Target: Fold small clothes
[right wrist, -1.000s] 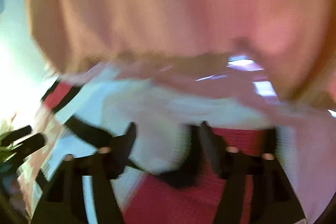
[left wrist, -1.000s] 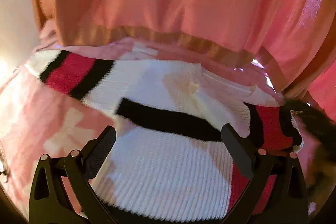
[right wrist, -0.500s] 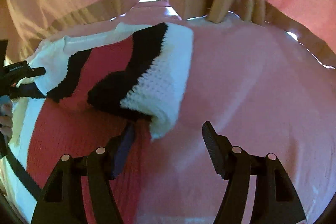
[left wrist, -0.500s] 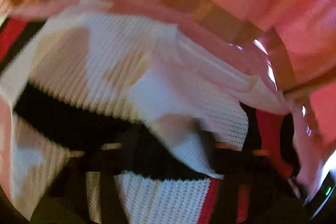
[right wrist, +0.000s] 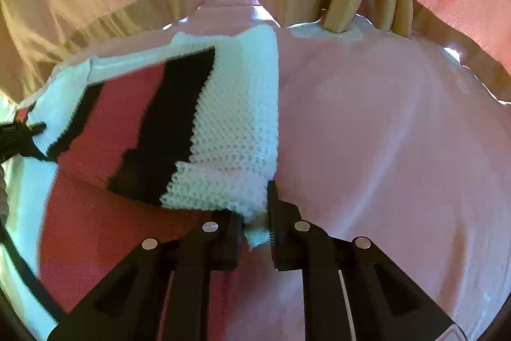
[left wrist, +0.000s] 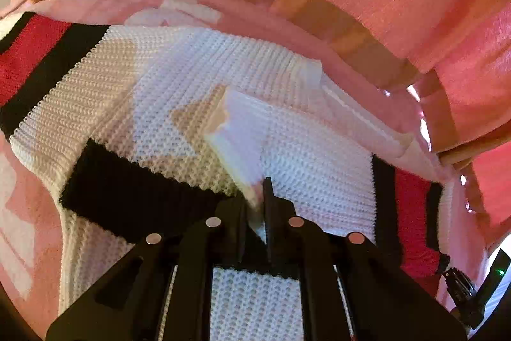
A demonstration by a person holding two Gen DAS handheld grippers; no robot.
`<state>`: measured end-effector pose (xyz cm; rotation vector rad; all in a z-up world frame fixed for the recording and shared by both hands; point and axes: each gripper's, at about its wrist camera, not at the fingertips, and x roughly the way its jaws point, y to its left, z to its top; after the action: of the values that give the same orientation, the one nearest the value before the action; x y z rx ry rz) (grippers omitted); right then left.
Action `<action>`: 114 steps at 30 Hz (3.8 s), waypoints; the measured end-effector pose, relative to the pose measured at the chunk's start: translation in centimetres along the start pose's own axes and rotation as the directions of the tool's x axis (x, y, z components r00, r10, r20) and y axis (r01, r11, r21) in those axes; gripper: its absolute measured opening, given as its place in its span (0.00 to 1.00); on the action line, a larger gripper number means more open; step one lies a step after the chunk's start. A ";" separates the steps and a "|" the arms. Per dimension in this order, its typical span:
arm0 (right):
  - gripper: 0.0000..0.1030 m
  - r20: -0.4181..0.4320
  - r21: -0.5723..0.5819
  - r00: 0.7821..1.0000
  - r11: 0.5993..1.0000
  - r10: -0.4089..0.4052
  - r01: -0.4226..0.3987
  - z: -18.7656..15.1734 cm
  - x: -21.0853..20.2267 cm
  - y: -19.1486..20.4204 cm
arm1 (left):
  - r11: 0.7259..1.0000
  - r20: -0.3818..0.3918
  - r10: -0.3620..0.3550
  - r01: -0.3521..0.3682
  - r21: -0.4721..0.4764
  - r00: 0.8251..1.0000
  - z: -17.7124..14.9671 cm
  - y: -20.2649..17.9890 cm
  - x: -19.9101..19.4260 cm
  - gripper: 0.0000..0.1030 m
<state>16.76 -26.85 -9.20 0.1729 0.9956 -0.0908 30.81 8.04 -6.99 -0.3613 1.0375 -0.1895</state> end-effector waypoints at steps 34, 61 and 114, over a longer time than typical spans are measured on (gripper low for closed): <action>0.07 0.074 -0.098 0.997 0.995 0.005 0.003 1.8 -2.1 10.0 | 0.792 0.181 0.425 -0.267 -0.549 0.887 11.5 29.7 -13.0 0.74; 0.26 0.112 -0.015 0.994 1.000 -0.011 0.013 2.7 -3.9 7.6 | 0.966 0.268 -0.203 0.148 0.213 0.942 6.3 -10.7 -15.5 0.09; 0.12 -0.029 0.154 0.990 0.979 0.140 -0.134 3.1 5.1 4.5 | 0.965 0.058 0.101 -0.084 -0.247 0.993 2.3 4.5 -3.6 0.24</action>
<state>22.80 -22.98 -11.40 0.3835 1.0141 -0.0368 30.95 13.84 -4.74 -0.5375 1.0082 0.0363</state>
